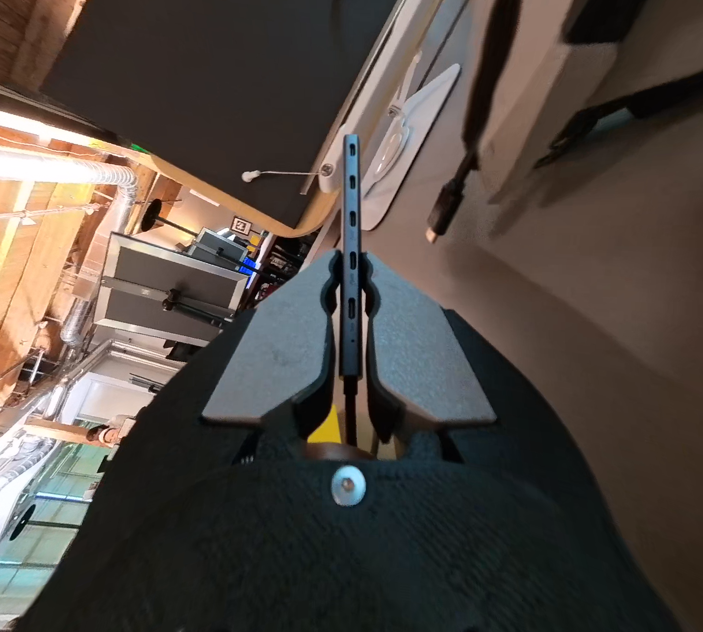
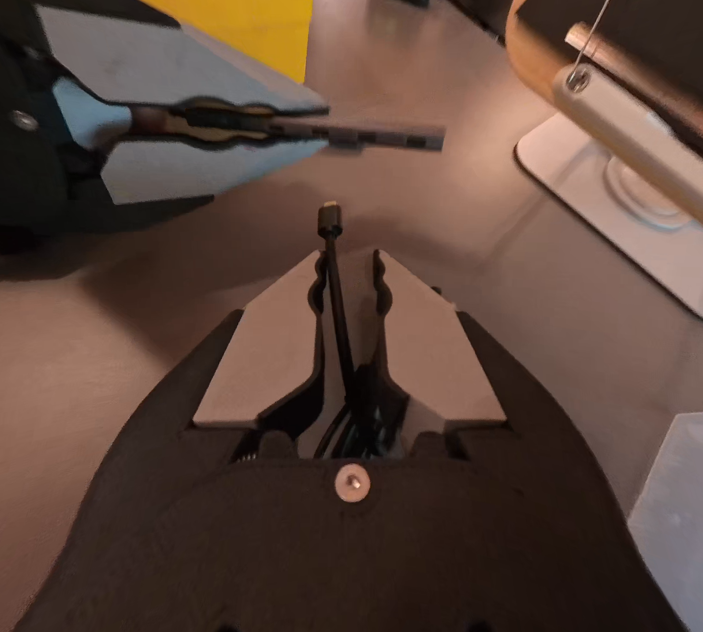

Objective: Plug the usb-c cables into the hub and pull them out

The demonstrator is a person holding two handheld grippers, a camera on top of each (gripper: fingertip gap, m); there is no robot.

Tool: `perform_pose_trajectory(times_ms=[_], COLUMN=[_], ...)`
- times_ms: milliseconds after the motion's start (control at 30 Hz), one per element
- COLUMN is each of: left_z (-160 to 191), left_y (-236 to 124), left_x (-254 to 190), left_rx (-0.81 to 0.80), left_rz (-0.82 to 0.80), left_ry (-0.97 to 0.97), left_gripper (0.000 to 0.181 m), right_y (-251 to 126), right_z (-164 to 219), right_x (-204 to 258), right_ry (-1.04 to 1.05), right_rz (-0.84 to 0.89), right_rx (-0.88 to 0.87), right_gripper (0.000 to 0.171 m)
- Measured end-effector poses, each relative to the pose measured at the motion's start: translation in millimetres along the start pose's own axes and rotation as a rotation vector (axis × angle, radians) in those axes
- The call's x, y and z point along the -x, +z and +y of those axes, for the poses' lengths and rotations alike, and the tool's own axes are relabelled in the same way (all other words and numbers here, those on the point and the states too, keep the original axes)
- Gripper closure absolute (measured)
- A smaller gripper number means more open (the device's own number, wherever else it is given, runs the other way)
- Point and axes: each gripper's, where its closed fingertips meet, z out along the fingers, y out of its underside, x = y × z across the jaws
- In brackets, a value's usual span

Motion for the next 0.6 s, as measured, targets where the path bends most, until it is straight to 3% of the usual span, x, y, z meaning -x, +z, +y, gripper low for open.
perform_pose_trajectory(times_ms=[267, 333, 467, 600], left_z=[1.6, -1.2, -14.1, -14.8], left_y=[0.8, -1.0, -9.1, -9.7], left_x=[-12.0, -6.6, 12.1, 9.9], left_rx=[0.015, 0.008, -0.056, -0.067], left_rz=[0.061, 0.031, -0.048, -0.031], left_ry=[0.029, 0.046, 0.009, 0.014], left_gripper=[0.175, 0.175, 0.175, 0.175], right_y=[-10.8, -12.6, -13.2, -31.3], right_z=[-12.1, -20.0, -23.9, -45.1], right_x=[-11.7, 0.4, 42.3, 20.7], right_ry=[-0.029, -0.038, 0.055, 0.069], right_rz=[0.064, -0.009, -0.314, -0.229], right_rx=[-0.078, -0.126, -0.142, -0.289], right_gripper=[0.145, 0.143, 0.139, 0.134])
